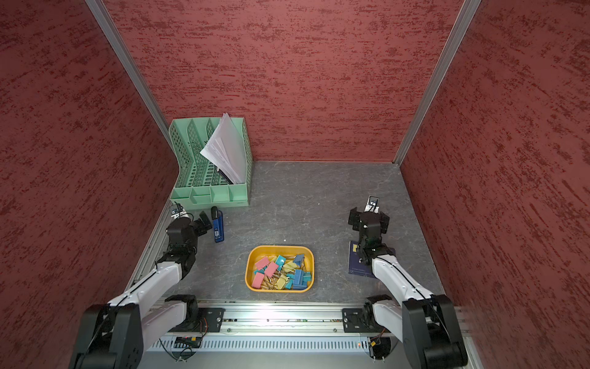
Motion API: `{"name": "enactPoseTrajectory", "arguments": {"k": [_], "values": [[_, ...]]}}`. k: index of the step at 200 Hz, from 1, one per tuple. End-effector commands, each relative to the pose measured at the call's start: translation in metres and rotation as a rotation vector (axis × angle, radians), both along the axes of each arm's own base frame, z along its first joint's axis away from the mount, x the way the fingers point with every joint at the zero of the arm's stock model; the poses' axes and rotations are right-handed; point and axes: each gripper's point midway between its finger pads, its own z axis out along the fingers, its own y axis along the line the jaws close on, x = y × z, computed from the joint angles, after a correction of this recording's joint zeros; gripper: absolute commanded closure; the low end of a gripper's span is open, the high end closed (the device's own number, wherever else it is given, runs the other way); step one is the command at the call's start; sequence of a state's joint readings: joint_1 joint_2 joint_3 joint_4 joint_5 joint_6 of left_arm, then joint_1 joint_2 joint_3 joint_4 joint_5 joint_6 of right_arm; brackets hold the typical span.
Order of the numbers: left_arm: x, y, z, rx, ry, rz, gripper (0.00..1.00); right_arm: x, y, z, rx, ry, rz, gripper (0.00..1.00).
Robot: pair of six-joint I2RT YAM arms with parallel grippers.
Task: Put the binder clips in the storage box
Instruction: Reset both arms
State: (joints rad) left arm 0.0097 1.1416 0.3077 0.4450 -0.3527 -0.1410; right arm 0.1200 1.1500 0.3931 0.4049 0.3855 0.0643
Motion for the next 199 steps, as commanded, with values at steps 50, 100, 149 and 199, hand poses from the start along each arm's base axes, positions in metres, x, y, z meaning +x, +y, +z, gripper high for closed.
{"name": "enactPoseTrajectory", "arguments": {"k": [50, 100, 149, 199], "values": [[0.047, -0.026, 0.012, 0.077, -0.15, -0.13, 0.0, 0.024, -0.007, -0.004, 0.01, -0.196, 0.004, 0.02], [0.066, -0.039, 0.002, 0.077, -0.081, -0.216, 0.0, 0.049, 0.003, -0.021, 0.006, -0.068, 0.067, 0.02], [0.066, -0.039, 0.0, 0.056, -0.077, -0.233, 0.0, 0.053, 0.009, -0.024, 0.005, -0.053, 0.105, 0.01], [0.06, -0.046, -0.006, 0.083, -0.122, -0.254, 0.0, 0.044, 0.012, -0.03, -0.002, -0.119, 0.127, 0.01]]}}
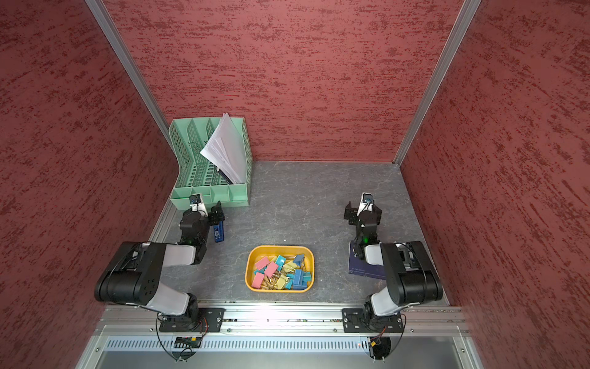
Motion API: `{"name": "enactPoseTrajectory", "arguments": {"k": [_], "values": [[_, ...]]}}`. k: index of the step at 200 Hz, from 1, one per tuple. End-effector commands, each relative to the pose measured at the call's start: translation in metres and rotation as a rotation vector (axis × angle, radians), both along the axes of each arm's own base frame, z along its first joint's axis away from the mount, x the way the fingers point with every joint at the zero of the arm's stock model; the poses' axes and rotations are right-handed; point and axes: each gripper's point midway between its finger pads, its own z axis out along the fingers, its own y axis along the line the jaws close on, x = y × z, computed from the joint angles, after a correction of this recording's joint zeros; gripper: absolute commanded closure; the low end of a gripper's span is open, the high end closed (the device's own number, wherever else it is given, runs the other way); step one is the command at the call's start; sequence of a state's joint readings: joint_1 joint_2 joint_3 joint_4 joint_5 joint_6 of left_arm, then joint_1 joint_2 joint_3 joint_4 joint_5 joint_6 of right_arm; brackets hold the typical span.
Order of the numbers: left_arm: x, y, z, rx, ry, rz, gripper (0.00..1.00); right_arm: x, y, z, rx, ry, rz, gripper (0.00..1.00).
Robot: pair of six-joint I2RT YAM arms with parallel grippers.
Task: Put the binder clips in the storage box
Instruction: Reset both arms
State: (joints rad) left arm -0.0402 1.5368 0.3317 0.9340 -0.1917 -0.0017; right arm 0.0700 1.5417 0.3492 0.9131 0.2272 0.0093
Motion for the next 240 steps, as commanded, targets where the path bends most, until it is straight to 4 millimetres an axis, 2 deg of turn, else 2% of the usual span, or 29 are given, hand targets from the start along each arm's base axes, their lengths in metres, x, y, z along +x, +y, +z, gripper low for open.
{"name": "enactPoseTrajectory", "arguments": {"k": [1, 240], "values": [[0.0066, 0.0, 0.0114, 0.001, -0.037, -0.014, 0.0, 0.0077, 0.0013, 0.0143, -0.002, -0.06, 0.012, 0.01], [0.0083, 0.0036, 0.01, -0.033, -0.027, -0.029, 0.0, 0.0077, 0.0004, 0.0136, 0.003, -0.053, 0.01, 0.02]]}}
